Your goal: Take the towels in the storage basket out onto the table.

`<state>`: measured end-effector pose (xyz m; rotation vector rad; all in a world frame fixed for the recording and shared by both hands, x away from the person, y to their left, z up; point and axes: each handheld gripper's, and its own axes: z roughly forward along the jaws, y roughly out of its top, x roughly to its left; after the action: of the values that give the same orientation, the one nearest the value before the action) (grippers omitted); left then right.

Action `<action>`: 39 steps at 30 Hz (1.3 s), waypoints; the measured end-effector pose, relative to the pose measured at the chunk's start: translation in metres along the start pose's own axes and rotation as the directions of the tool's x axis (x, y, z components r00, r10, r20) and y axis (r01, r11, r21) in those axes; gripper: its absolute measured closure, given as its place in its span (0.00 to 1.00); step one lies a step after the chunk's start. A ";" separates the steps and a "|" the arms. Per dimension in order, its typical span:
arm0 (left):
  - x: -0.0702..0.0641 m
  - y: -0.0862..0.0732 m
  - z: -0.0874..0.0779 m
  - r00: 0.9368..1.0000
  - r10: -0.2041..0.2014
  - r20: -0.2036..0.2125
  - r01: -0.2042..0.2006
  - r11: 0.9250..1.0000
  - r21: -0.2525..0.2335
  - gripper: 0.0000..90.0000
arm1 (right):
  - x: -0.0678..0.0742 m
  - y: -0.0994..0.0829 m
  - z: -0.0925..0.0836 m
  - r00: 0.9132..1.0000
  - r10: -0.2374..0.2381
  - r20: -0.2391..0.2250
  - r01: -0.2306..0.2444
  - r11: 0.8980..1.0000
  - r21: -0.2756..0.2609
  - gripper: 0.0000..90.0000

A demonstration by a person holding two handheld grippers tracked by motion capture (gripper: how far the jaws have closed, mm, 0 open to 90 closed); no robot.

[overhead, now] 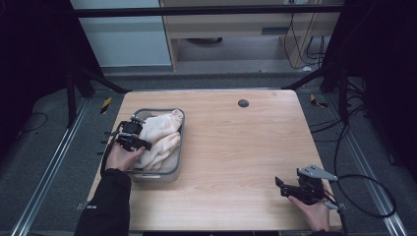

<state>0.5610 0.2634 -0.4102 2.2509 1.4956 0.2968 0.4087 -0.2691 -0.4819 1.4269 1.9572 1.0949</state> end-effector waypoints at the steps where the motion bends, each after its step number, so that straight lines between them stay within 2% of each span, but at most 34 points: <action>1: 0.000 0.000 -0.002 1.000 -0.001 -0.002 0.001 1.000 -0.007 0.77 | 0.000 0.000 0.000 1.000 0.000 0.000 0.000 1.000 0.000 0.13; 8: -0.003 0.001 -0.021 1.000 0.004 -0.007 -0.005 0.998 -0.061 0.78 | 0.000 0.000 0.000 1.000 -0.005 -0.001 0.005 1.000 0.002 0.13; 11: -0.007 0.002 -0.036 1.000 0.014 -0.008 -0.015 0.994 -0.105 0.78 | 0.000 0.000 0.000 1.000 -0.005 -0.001 0.005 1.000 0.002 0.13; 13: -0.008 0.003 -0.040 1.000 0.019 -0.008 -0.020 0.993 -0.114 0.78 | 0.000 0.000 0.000 1.000 -0.004 -0.001 0.004 1.000 0.002 0.13; 14: -0.011 0.004 -0.049 1.000 0.029 -0.008 -0.029 0.991 -0.133 0.78 | 0.000 0.000 0.000 1.000 -0.004 0.000 0.004 1.000 0.003 0.13; 18: -0.015 0.005 -0.065 0.999 0.039 -0.013 -0.040 0.984 -0.173 0.78 | 0.001 0.000 0.000 1.000 -0.001 -0.003 0.001 1.000 0.006 0.13; 26: -0.017 0.009 -0.088 0.999 0.049 -0.021 -0.052 0.976 -0.210 0.78 | 0.000 0.000 0.000 1.000 -0.006 0.001 0.006 1.000 -0.001 0.14; 31: -0.019 0.010 -0.103 0.998 0.057 -0.011 -0.058 0.971 -0.231 0.78 | 0.001 0.000 -0.001 1.000 0.001 -0.002 -0.001 1.000 0.002 0.14; 34: -0.024 0.012 -0.117 0.997 0.074 -0.011 -0.074 0.967 -0.244 0.78 | 0.000 0.000 0.000 1.000 -0.009 0.002 0.009 1.000 0.000 0.14; 37: -0.026 0.013 -0.123 0.997 0.081 -0.005 -0.079 0.965 -0.249 0.78 | 0.000 0.000 0.000 1.000 -0.008 0.003 0.008 1.000 -0.001 0.14; 39: -0.031 0.014 -0.133 0.995 0.104 -0.006 -0.102 0.960 -0.262 0.78 | 0.000 0.000 -0.001 1.000 0.000 0.000 0.000 1.000 -0.002 0.14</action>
<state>0.5078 0.2600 -0.2841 2.1169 1.2556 0.4867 0.4081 -0.2692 -0.4812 1.4258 1.9558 1.0957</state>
